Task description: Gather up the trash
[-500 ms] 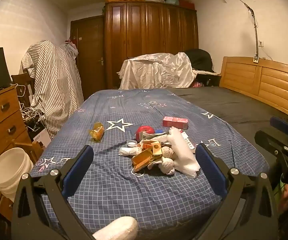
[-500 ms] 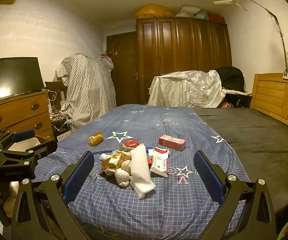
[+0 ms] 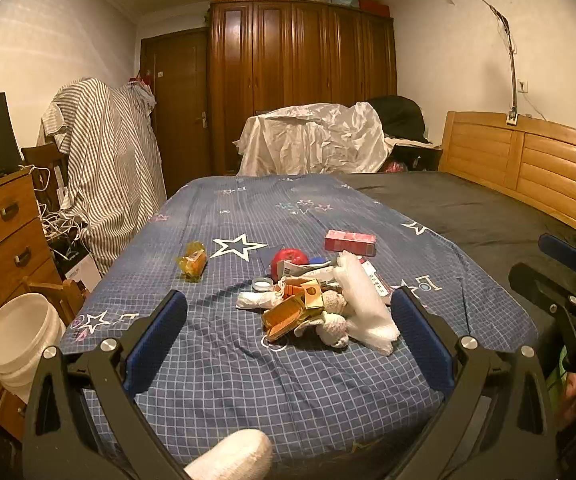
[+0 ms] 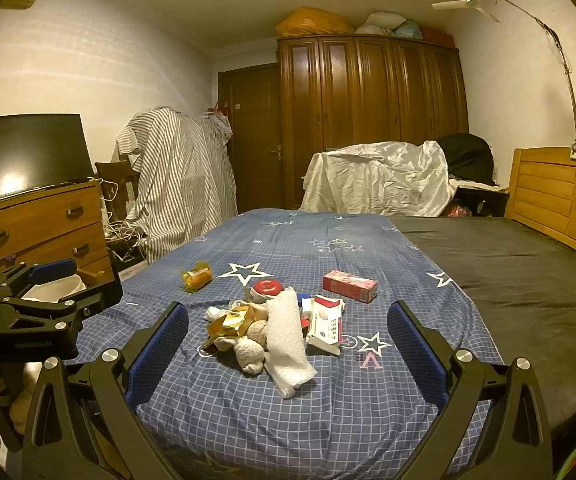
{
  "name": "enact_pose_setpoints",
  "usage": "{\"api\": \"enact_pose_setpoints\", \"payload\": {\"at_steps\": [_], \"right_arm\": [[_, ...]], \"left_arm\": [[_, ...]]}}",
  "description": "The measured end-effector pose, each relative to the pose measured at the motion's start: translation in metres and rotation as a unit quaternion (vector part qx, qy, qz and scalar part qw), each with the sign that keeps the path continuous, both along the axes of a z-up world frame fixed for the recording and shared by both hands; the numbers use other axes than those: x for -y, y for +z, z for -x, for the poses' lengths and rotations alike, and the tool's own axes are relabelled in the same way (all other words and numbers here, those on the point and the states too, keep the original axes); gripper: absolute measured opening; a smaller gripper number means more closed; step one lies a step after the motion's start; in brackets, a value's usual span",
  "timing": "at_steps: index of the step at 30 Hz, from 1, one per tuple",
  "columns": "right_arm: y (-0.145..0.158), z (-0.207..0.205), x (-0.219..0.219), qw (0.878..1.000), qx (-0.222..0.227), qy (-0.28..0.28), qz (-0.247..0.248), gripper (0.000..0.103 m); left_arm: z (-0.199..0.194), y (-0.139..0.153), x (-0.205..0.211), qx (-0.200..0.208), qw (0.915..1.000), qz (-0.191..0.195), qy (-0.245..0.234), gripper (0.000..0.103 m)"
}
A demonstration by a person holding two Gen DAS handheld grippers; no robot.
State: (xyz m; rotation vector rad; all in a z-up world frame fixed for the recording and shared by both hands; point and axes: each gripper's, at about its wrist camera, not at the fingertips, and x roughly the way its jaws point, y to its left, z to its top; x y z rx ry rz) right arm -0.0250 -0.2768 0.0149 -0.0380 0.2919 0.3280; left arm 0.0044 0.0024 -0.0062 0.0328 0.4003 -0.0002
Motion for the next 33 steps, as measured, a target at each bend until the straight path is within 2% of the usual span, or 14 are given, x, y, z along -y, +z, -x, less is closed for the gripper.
{"api": "enact_pose_setpoints", "payload": {"at_steps": [33], "right_arm": [[0.001,-0.002,-0.001,1.0,-0.005,0.006,0.001,0.099]], "left_arm": [[-0.0041,-0.0047,-0.0052,-0.016,0.9998,0.008,0.005,0.098]]}}
